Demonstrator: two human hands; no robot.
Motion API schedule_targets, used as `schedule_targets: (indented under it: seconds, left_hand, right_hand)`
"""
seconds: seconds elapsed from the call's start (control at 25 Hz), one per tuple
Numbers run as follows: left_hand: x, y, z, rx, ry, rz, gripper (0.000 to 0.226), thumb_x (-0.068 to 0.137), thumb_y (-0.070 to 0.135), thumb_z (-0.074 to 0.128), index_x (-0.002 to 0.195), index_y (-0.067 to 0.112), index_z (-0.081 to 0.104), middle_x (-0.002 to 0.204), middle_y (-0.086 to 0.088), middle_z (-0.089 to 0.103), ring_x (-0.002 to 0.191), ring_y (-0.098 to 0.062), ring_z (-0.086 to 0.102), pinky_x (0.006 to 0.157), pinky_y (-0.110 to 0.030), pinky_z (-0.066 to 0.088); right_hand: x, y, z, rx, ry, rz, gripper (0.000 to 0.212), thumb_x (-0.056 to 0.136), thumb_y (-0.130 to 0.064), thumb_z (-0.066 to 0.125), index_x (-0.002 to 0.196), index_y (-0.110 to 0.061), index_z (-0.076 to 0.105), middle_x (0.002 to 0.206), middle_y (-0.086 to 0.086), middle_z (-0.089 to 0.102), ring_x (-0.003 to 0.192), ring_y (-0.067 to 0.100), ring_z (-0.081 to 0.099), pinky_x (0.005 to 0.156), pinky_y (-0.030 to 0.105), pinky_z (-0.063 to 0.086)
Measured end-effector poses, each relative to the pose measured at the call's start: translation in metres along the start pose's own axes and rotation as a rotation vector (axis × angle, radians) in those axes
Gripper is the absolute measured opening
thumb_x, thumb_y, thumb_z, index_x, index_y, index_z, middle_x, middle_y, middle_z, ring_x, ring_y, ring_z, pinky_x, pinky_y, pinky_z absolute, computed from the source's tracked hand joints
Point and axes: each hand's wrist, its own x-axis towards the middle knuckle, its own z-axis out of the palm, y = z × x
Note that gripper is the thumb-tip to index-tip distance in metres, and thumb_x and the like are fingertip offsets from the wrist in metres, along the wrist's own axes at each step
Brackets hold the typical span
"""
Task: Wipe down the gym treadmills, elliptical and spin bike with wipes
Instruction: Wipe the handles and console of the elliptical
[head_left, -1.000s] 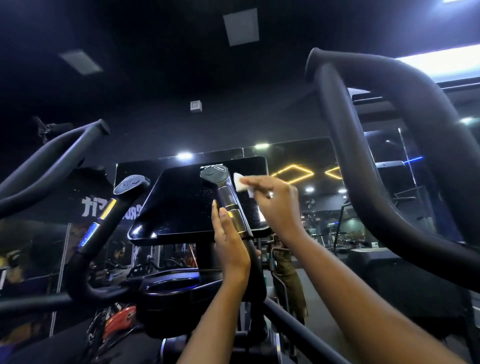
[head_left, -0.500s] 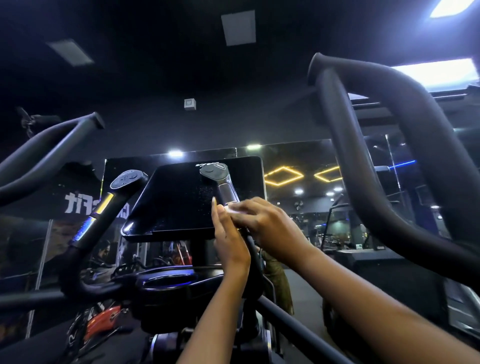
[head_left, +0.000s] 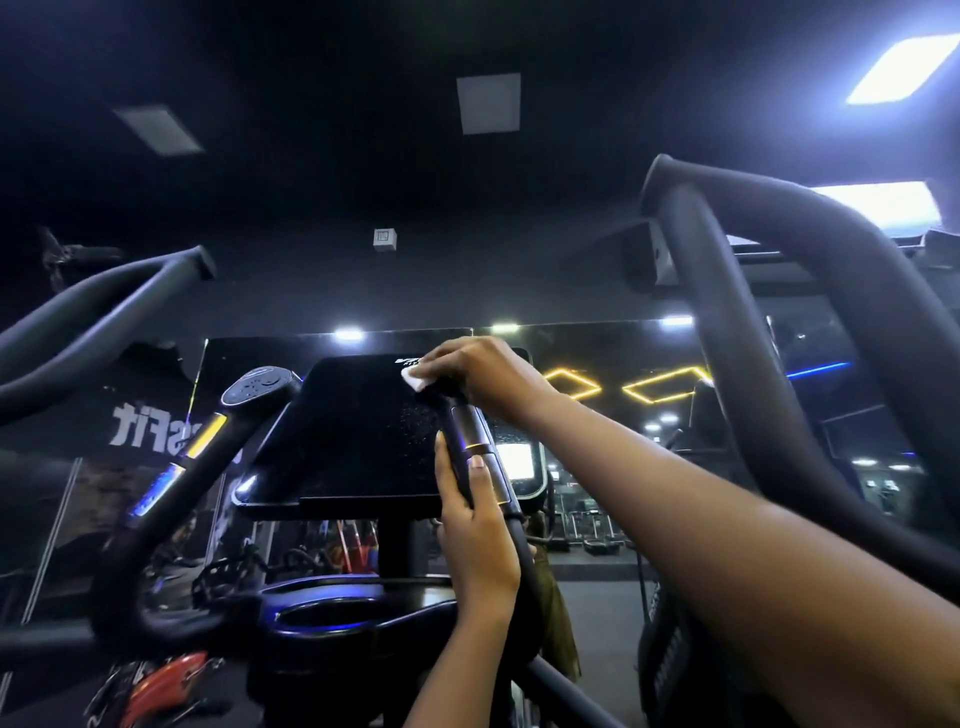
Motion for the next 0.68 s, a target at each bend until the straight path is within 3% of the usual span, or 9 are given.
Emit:
schedule_targets:
  seconds: [0.08, 0.16, 0.2, 0.28, 0.36, 0.44, 0.52, 0.6, 0.68]
  left_hand:
    - [0.000, 0.000, 0.000, -0.014, 0.011, 0.007, 0.050, 0.082, 0.066, 0.033, 0.131, 0.068, 0.022, 0.120, -0.003, 0.063, 0.097, -0.037, 0.063, 0.088, -0.056, 0.049]
    - [0.002, -0.002, -0.001, -0.011, 0.004, 0.012, 0.054, 0.082, 0.066, 0.033, 0.134, 0.063, 0.022, 0.120, -0.004, 0.063, 0.095, -0.036, 0.064, 0.086, -0.054, 0.050]
    - [0.003, -0.004, -0.001, 0.000, 0.000, 0.014, 0.053, 0.087, 0.062, 0.034, 0.139, 0.057, 0.021, 0.123, -0.003, 0.062, 0.098, -0.033, 0.064, 0.088, -0.051, 0.050]
    - [0.003, -0.003, -0.001, 0.010, -0.005, 0.018, 0.049, 0.096, 0.052, 0.034, 0.143, 0.049, 0.020, 0.128, -0.003, 0.058, 0.104, -0.029, 0.061, 0.091, -0.047, 0.048]
    - [0.001, 0.001, -0.002, 0.003, -0.017, 0.021, 0.048, 0.099, 0.047, 0.033, 0.144, 0.046, 0.019, 0.133, -0.003, 0.055, 0.110, -0.027, 0.058, 0.091, -0.040, 0.047]
    - [0.000, 0.001, -0.002, 0.006, -0.002, 0.007, 0.047, 0.100, 0.039, 0.034, 0.146, 0.040, 0.022, 0.137, -0.002, 0.052, 0.117, -0.024, 0.054, 0.088, -0.032, 0.041]
    - [0.000, 0.002, -0.002, 0.008, 0.014, 0.018, 0.046, 0.100, 0.041, 0.033, 0.145, 0.042, 0.023, 0.138, -0.003, 0.051, 0.121, -0.026, 0.052, 0.095, -0.036, 0.040]
    - [0.001, 0.003, -0.002, 0.012, 0.038, 0.028, 0.044, 0.100, 0.046, 0.031, 0.144, 0.044, 0.025, 0.140, -0.005, 0.051, 0.124, -0.028, 0.050, 0.105, -0.045, 0.036]
    - [0.000, 0.005, -0.001, 0.011, 0.069, 0.009, 0.043, 0.102, 0.040, 0.028, 0.144, 0.040, 0.029, 0.141, -0.002, 0.050, 0.126, -0.023, 0.048, 0.105, -0.036, 0.034]
  right_hand:
    - [-0.004, 0.011, 0.004, 0.092, 0.097, 0.110, 0.027, 0.081, 0.002, 0.063, 0.103, -0.009, 0.072, 0.109, 0.009, 0.069, 0.102, 0.020, 0.063, 0.093, 0.027, 0.046]
    - [-0.019, 0.013, 0.009, 0.153, 0.261, 0.214, 0.033, 0.078, 0.011, 0.057, 0.101, -0.008, 0.072, 0.107, 0.009, 0.069, 0.102, 0.017, 0.064, 0.093, 0.017, 0.043]
    - [-0.028, 0.010, 0.011, 0.197, 0.315, 0.266, 0.035, 0.078, 0.011, 0.055, 0.102, -0.007, 0.072, 0.106, 0.009, 0.070, 0.096, 0.010, 0.066, 0.087, 0.008, 0.042]
    - [-0.048, 0.000, 0.015, 0.308, 0.359, 0.393, 0.035, 0.083, 0.009, 0.053, 0.108, -0.008, 0.069, 0.094, 0.009, 0.072, 0.061, -0.011, 0.057, 0.062, 0.001, 0.040]
    - [-0.068, -0.011, 0.018, 0.409, 0.369, 0.478, 0.034, 0.086, 0.007, 0.053, 0.112, -0.010, 0.067, 0.085, 0.007, 0.070, 0.047, -0.008, 0.048, 0.048, 0.005, 0.036]
    - [-0.089, -0.019, 0.019, 0.465, 0.380, 0.444, 0.034, 0.084, 0.009, 0.054, 0.110, -0.009, 0.068, 0.099, 0.005, 0.070, 0.074, -0.013, 0.057, 0.064, 0.002, 0.043]
    - [-0.109, -0.026, 0.019, 0.429, 0.387, 0.356, 0.033, 0.081, 0.010, 0.057, 0.108, -0.007, 0.069, 0.107, 0.005, 0.068, 0.100, -0.008, 0.055, 0.082, 0.002, 0.042]
    - [-0.128, -0.029, 0.022, 0.347, 0.400, 0.278, 0.032, 0.077, 0.009, 0.060, 0.105, -0.005, 0.069, 0.106, 0.007, 0.069, 0.105, -0.003, 0.054, 0.087, 0.003, 0.041]
    - [-0.145, -0.033, 0.021, 0.286, 0.402, 0.219, 0.031, 0.075, 0.007, 0.061, 0.102, -0.005, 0.071, 0.104, 0.007, 0.070, 0.103, -0.001, 0.056, 0.088, 0.005, 0.042]
